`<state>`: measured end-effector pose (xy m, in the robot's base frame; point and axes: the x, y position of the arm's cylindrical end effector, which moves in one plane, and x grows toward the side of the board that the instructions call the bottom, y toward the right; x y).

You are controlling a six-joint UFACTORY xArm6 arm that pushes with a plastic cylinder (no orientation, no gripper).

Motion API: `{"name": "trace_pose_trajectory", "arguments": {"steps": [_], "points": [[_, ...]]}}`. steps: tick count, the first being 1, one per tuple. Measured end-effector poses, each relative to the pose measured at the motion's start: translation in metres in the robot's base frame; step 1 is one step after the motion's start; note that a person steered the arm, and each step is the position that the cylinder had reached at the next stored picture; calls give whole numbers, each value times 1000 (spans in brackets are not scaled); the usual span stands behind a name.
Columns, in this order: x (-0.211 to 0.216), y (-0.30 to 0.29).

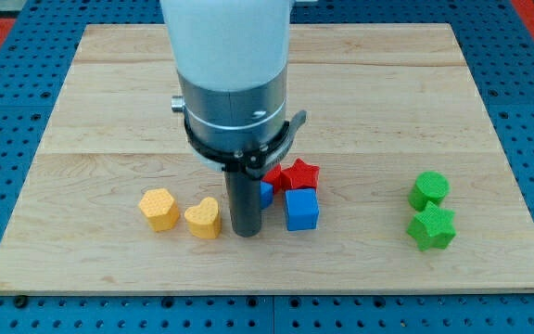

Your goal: Move the yellow heart to the bottom right of the red circle

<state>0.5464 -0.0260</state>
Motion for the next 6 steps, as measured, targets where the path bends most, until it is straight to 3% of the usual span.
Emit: {"name": "trace_pose_trajectory", "arguments": {"steps": [2,3,4,5,6], "points": [[69,-27],[26,-70],[-21,-69],[-30,-64],[-30,-18]]}}
